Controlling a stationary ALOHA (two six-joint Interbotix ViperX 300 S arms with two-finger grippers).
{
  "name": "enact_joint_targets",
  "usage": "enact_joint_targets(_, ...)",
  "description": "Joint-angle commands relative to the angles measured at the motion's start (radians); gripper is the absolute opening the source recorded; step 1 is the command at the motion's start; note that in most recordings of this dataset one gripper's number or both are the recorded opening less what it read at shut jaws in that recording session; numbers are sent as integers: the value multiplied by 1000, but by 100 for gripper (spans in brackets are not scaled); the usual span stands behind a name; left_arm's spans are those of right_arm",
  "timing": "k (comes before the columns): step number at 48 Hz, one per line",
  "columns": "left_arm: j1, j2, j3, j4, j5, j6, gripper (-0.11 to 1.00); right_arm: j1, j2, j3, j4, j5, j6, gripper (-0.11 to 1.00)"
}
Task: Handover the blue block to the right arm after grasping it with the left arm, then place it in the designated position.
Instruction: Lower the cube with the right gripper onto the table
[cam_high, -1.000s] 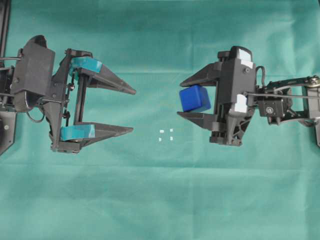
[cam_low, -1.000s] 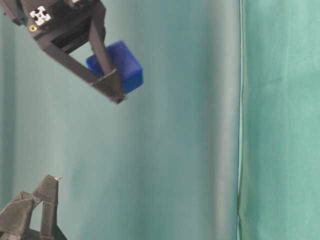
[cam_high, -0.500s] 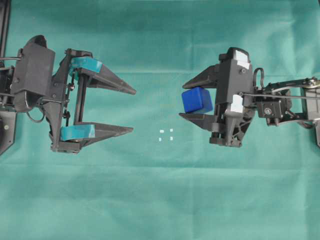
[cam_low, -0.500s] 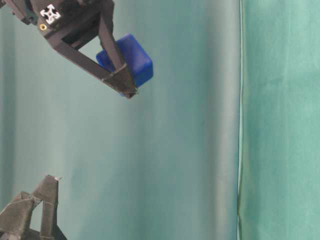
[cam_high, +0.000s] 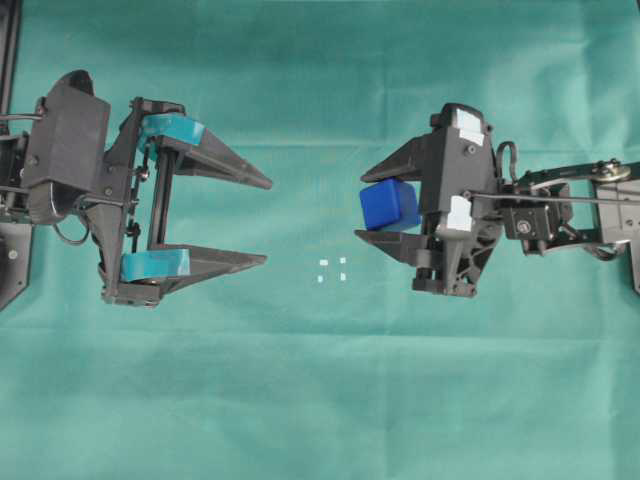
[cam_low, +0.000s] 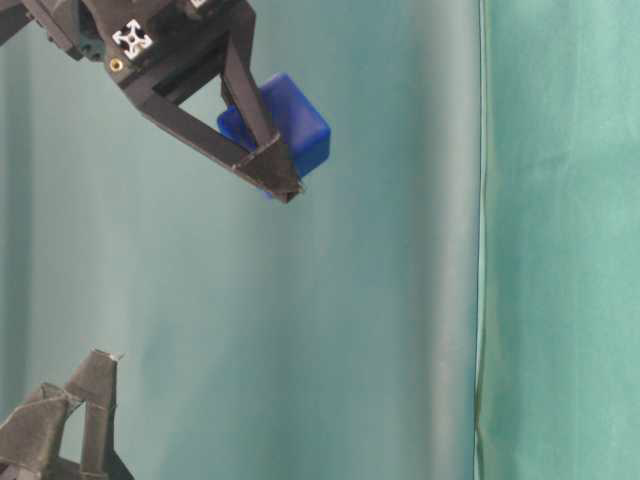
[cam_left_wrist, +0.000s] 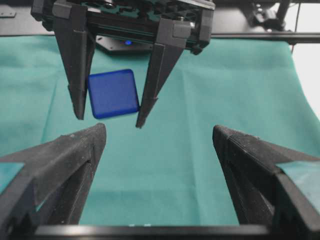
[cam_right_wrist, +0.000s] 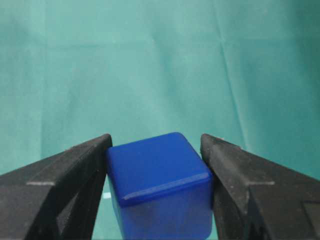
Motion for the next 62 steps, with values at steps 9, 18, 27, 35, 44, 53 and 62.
enact_joint_targets(9, -3, -5, -20, 0, -6, -2, 100, 3, 18, -29, 3, -9, 0, 62)
enact_joint_targets(18, -3, -5, -20, -2, -6, -2, 100, 3, 72, -20, 3, -66, 6, 62)
enact_joint_targets(27, -3, -5, -20, 0, -6, -2, 100, 3, 144, -18, 3, -106, 8, 62)
enact_joint_targets(35, -3, -5, -18, 0, -6, -2, 100, -5, 213, -25, 3, -153, 11, 62)
enact_joint_targets(44, -3, -5, -18, -2, -6, -2, 100, -17, 298, -28, 5, -229, 20, 62)
enact_joint_targets(53, -3, -5, -18, -2, -5, -3, 100, -32, 365, -43, 5, -276, 28, 62)
enact_joint_targets(62, -2, -3, -20, 0, -6, -3, 100, -48, 457, -77, 5, -324, 28, 62)
